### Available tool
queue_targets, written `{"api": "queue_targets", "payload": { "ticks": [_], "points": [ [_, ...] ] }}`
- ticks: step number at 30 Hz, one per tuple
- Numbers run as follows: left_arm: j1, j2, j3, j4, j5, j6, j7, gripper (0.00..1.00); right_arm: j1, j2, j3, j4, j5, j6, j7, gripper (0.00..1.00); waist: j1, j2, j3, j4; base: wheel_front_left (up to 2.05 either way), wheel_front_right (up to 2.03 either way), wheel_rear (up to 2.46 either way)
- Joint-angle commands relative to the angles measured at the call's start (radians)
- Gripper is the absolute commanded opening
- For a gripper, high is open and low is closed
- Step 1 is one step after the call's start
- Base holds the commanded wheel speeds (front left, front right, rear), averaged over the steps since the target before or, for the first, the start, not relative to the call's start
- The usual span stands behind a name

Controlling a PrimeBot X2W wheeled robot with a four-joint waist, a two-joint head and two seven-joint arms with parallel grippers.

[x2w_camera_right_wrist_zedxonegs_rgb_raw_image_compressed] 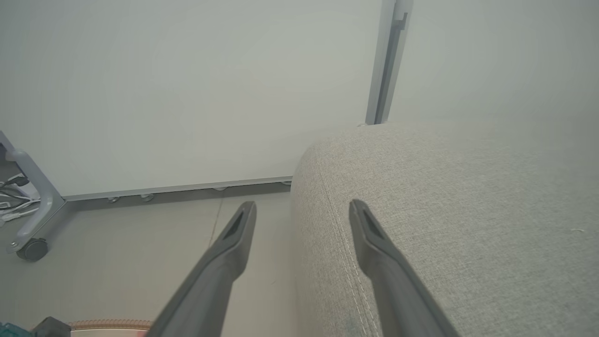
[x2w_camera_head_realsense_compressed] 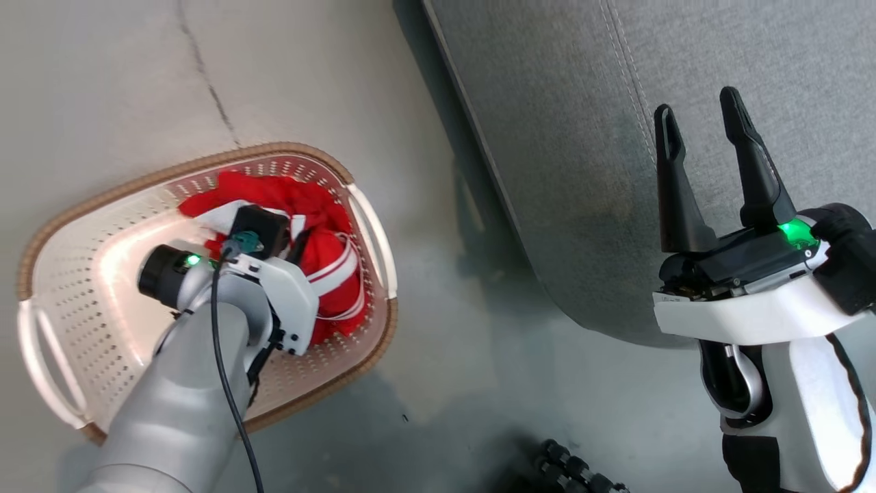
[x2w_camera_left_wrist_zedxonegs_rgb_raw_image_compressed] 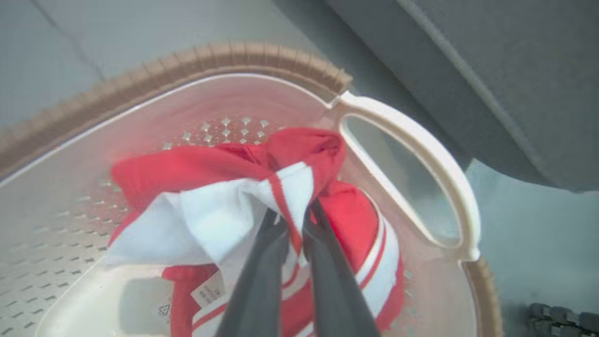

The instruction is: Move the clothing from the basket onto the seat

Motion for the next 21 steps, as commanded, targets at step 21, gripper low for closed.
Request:
{"api": "queue_targets", "payload": {
  "ticks": [21],
  "points": [
    [0.256,0.022,0.056,-0.548,-0.112,0.021,-0.076,0.0,0.09,-0.006,-0.05,0.092,-0.127,0.002,0.094,1.0,0.0,0.0,-0.362,0.291,0.0,0.0,0.0]
  ]
}}
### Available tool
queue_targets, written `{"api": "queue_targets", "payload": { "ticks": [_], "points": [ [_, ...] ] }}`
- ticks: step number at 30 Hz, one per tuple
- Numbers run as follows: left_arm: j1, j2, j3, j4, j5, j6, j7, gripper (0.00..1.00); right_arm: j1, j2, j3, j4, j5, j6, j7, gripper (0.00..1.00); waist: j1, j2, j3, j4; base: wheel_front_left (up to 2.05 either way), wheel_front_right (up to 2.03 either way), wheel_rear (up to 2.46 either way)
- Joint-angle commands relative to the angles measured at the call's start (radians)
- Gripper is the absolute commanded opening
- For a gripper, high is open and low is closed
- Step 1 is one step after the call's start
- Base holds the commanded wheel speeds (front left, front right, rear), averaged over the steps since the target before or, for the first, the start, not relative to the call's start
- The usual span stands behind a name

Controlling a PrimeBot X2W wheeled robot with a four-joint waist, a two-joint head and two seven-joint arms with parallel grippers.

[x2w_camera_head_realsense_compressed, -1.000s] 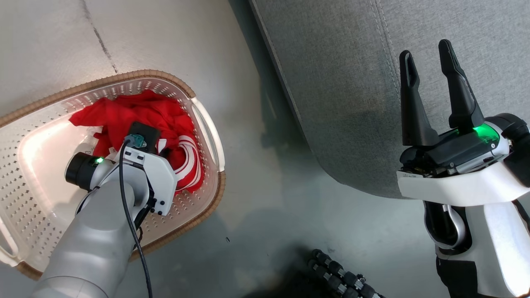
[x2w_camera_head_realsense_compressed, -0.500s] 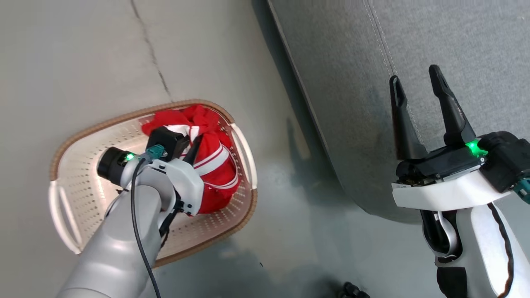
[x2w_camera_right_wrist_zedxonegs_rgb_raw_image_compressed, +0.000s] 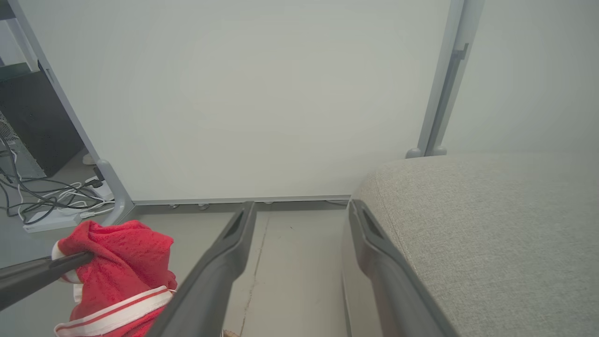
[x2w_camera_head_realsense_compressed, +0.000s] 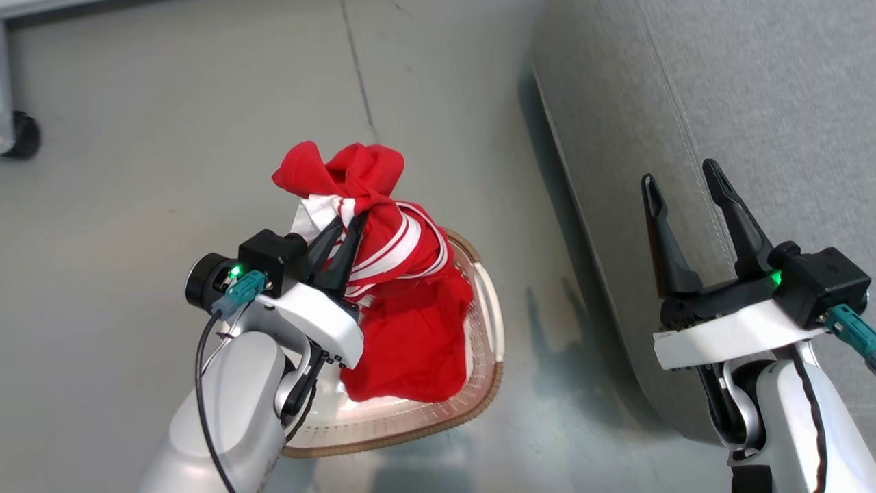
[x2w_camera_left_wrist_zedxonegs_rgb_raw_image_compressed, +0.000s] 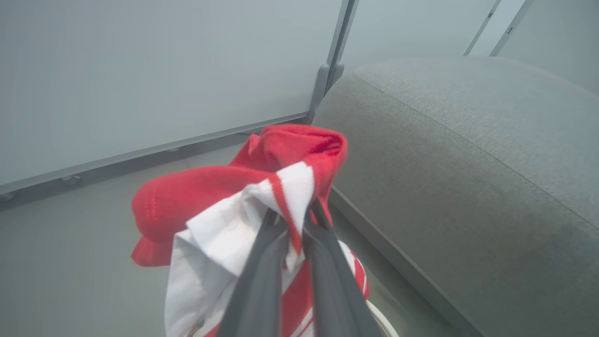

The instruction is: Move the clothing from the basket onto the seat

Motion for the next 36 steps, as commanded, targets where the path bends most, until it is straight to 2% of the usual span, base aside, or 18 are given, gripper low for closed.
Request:
{"api": "queue_targets", "payload": {
  "ticks": [1,7,17,29,36],
  "points": [
    [0.024,0.005,0.014,-0.043,-0.002,0.009,-0.005,0.0,0.016,-0.007,-0.007,0.001,-0.009,0.002,0.008,1.0,0.0,0.0,-0.07,0.064,0.0,0.0,0.0],
    [0.118,0.022,0.078,-0.225,-0.016,0.024,-0.005,0.0,0.052,-0.007,-0.02,0.007,-0.015,0.002,0.039,1.0,0.0,0.0,-0.152,0.106,0.0,0.0,0.0],
    [0.244,0.037,0.131,-0.418,-0.016,0.046,-0.005,0.0,0.138,-0.007,-0.019,0.04,0.004,0.002,0.059,1.0,0.0,0.0,-0.297,0.137,0.0,0.0,0.0],
    [0.366,0.047,0.109,-0.553,-0.019,0.088,0.021,0.0,0.237,-0.007,-0.017,0.035,0.007,0.002,0.098,1.0,0.0,0.0,-0.432,0.148,0.0,0.0,0.0],
    [0.425,0.049,0.096,-0.602,-0.024,0.113,0.043,0.0,0.285,-0.007,-0.029,0.023,0.014,0.002,0.113,1.0,0.0,0.0,-0.473,0.148,0.0,0.0,0.0]
  ]
}}
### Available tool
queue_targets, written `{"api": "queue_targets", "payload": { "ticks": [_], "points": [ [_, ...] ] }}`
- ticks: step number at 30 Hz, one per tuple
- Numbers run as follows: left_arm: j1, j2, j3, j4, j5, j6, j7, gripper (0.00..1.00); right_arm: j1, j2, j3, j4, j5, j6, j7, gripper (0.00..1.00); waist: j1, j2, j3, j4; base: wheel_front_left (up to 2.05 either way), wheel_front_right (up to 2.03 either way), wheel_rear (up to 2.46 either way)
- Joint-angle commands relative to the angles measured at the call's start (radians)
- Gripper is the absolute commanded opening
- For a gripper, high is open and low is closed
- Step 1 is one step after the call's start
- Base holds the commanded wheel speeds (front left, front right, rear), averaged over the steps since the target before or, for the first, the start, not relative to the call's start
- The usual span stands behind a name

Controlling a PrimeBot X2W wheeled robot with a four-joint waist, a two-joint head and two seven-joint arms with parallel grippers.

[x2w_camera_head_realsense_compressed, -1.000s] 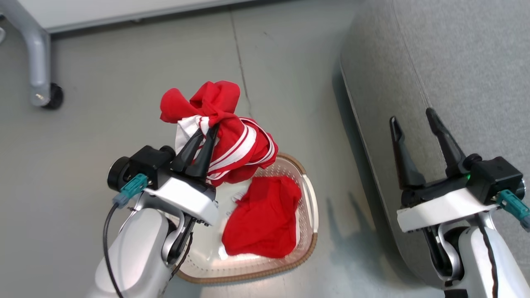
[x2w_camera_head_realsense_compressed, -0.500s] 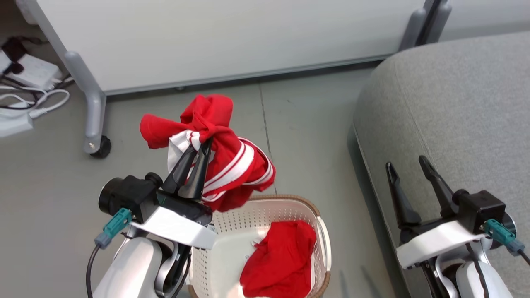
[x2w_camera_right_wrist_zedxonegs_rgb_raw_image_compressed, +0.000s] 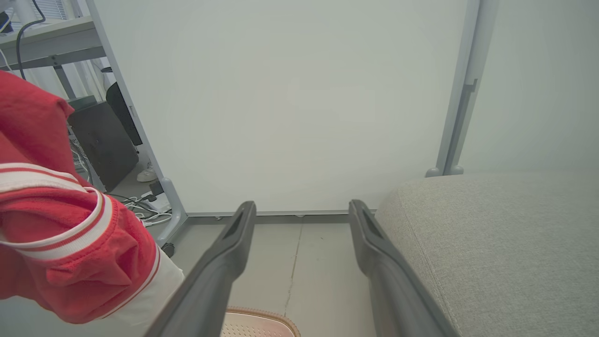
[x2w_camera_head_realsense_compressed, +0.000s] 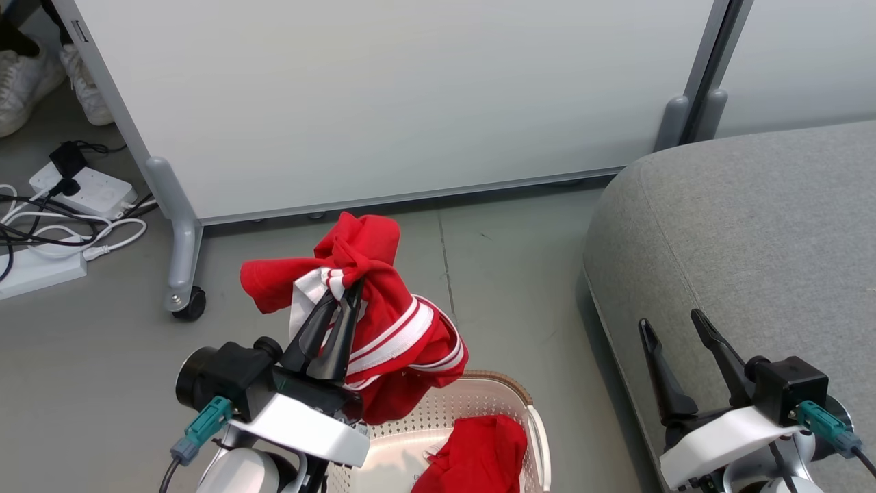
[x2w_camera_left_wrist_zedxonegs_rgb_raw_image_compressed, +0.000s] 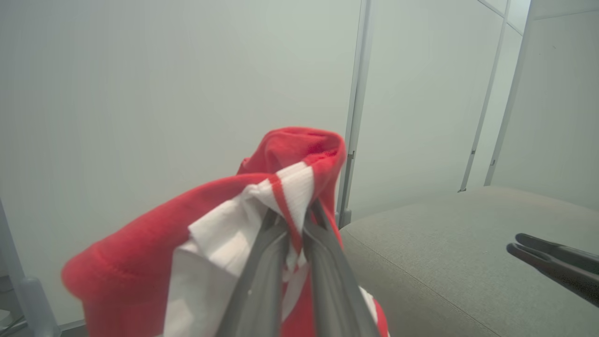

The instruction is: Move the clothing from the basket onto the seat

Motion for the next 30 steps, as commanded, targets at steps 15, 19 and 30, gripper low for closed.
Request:
{"api": "queue_targets", "payload": {
  "ticks": [15,19,30],
  "points": [
    [0.026,0.017,-0.012,-0.041,-0.011,0.018,0.023,0.0,0.024,-0.006,-0.009,-0.019,0.015,0.002,0.01,1.0,0.0,0.0,-0.01,-0.004,0.0,0.0,0.0],
    [0.02,0.016,-0.017,-0.033,-0.017,0.015,0.024,0.0,0.017,-0.006,0.006,-0.027,0.026,0.002,0.003,1.0,0.0,0.0,-0.01,-0.001,0.0,0.0,0.0],
    [0.0,0.019,-0.035,-0.031,-0.014,0.009,0.027,0.0,-0.108,-0.006,0.28,-0.053,0.149,0.002,0.003,1.0,0.0,0.0,-0.006,0.003,0.0,0.0,0.0]
  ]
}}
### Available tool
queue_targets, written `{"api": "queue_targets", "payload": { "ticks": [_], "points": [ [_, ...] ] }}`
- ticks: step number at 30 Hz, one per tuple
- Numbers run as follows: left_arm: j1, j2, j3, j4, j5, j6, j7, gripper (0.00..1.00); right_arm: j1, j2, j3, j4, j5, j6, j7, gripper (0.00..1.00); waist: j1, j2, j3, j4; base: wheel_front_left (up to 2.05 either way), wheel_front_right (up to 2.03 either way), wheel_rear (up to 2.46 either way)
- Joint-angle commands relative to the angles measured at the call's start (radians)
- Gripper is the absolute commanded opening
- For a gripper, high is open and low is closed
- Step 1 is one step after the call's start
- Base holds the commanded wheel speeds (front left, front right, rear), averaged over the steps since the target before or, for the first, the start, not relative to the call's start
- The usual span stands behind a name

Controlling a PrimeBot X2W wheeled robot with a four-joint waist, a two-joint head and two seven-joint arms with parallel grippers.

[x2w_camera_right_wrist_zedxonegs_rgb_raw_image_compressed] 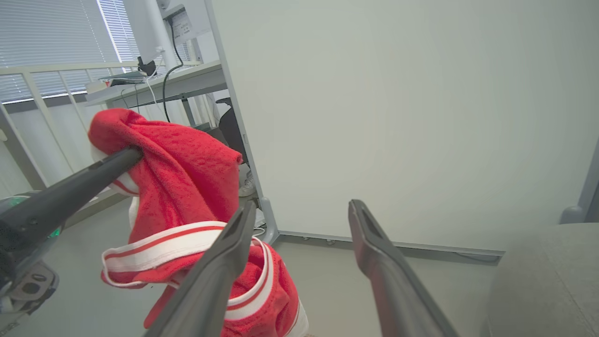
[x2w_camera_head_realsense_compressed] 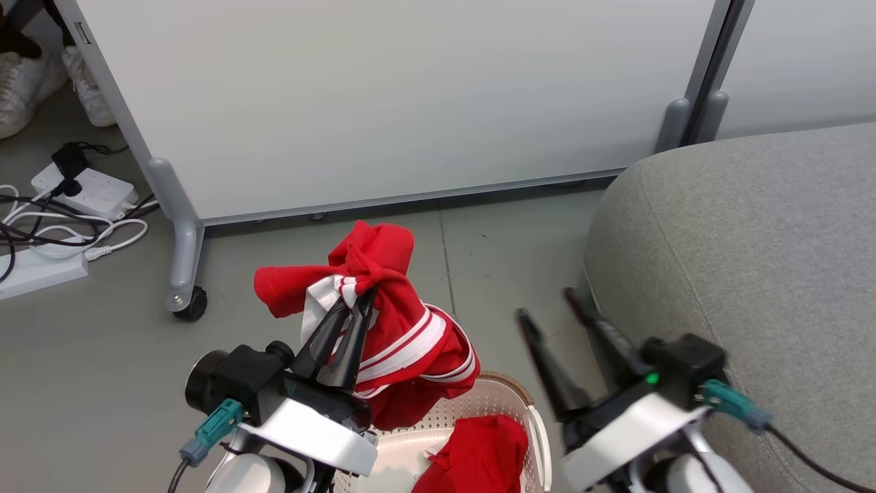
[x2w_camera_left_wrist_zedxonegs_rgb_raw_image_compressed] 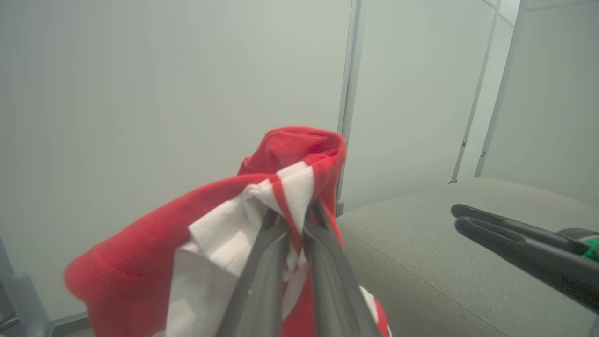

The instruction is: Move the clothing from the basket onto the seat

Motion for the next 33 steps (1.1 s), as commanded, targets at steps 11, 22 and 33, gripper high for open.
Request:
{"api": "queue_targets", "payload": {
  "ticks": [11,22,33],
  "points": [
    [-0.029,0.001,-0.028,-0.018,0.011,-0.012,0.007,0.0,-0.199,-0.006,0.321,0.19,0.128,0.002,-0.01,1.0,0.0,0.0,0.017,0.025,0.0,0.0,0.0],
    [-0.038,-0.003,-0.047,-0.022,0.005,-0.017,0.004,0.0,-0.321,-0.006,0.433,0.38,0.13,0.002,0.004,0.8,0.0,0.0,0.02,0.038,0.0,0.0,0.0],
    [-0.036,-0.004,-0.056,-0.021,-0.009,-0.013,-0.002,0.0,-0.361,-0.005,0.474,0.434,0.201,0.002,-0.022,0.0,0.0,0.0,0.013,0.037,0.0,0.0,0.0]
  ]
}}
